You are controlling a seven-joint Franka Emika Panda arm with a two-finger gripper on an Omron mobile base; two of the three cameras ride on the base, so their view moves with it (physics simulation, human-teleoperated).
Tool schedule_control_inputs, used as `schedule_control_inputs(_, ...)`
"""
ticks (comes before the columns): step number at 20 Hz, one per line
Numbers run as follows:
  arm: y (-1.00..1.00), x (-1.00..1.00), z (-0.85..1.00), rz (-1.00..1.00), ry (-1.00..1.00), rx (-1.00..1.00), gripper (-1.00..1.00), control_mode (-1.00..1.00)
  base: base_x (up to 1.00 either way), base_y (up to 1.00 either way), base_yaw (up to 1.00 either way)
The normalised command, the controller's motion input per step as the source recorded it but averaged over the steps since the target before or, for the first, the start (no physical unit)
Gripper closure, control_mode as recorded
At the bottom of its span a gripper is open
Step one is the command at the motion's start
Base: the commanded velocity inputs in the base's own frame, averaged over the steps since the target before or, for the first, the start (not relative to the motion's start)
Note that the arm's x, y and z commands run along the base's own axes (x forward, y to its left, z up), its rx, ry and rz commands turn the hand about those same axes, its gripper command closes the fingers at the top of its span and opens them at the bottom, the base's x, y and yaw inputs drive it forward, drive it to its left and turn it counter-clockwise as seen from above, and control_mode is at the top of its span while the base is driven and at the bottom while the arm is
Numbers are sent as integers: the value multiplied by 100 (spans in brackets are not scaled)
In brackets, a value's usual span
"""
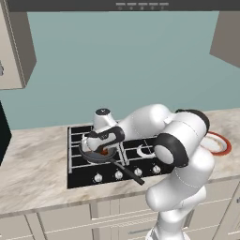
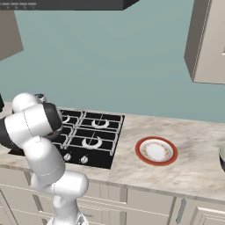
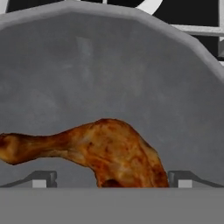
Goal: Place the chicken drumstick on the plate and place the lemon on the same plate.
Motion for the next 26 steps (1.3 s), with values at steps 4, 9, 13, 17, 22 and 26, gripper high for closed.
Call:
schedule_control_inputs(4,0,0,-24,0,1,0,-100,-100,0,0,0)
schedule_control_inputs(9,2,0,-16,0,6,0,-100,-100,0,0,0)
schedule_control_inputs(13,0,0,0,0,2,0,-100,-100,0,0,0)
schedule_control_inputs(17,0,0,0,0,0,0,-100,-100,0,0,0)
schedule_control_inputs(22,0,0,0,0,0,0,-100,-100,0,0,0)
schedule_control_inputs(26,0,0,-14,0,0,0,-100,-100,0,0,0)
